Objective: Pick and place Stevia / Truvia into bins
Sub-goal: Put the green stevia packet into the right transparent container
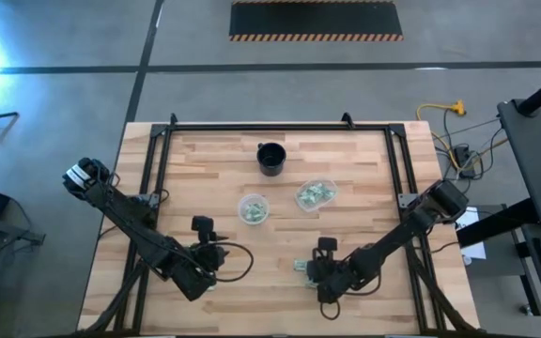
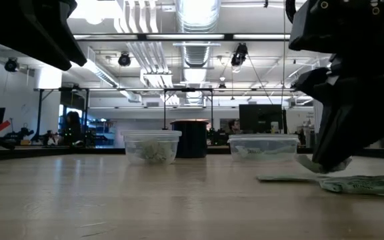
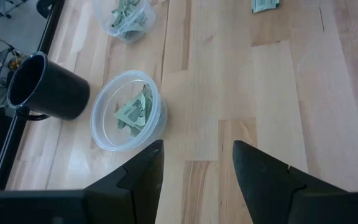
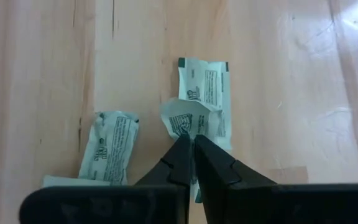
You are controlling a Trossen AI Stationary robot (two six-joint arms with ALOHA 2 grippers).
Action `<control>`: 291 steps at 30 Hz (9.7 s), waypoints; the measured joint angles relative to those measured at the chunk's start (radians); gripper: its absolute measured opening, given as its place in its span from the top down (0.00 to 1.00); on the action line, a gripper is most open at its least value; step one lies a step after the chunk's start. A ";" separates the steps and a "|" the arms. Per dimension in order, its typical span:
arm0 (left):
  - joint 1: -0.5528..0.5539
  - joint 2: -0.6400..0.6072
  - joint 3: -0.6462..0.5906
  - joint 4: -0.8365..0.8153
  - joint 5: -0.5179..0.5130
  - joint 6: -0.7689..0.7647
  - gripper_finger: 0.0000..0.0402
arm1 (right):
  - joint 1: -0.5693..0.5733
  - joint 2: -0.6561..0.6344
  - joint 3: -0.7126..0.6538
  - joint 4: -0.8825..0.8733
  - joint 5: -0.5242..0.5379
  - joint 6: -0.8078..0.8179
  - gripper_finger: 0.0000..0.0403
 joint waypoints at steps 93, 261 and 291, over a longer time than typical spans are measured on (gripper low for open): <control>0.000 0.042 -0.001 0.070 0.015 0.003 0.56 | 0.155 -0.081 -0.075 0.043 -0.051 0.165 0.62; 0.000 0.058 0.001 0.103 0.045 0.003 0.56 | 0.077 0.022 -0.063 0.172 -0.028 0.036 0.52; -0.108 0.057 0.001 0.027 0.142 -0.130 0.56 | 0.082 -0.037 -0.065 0.092 0.031 -0.049 0.98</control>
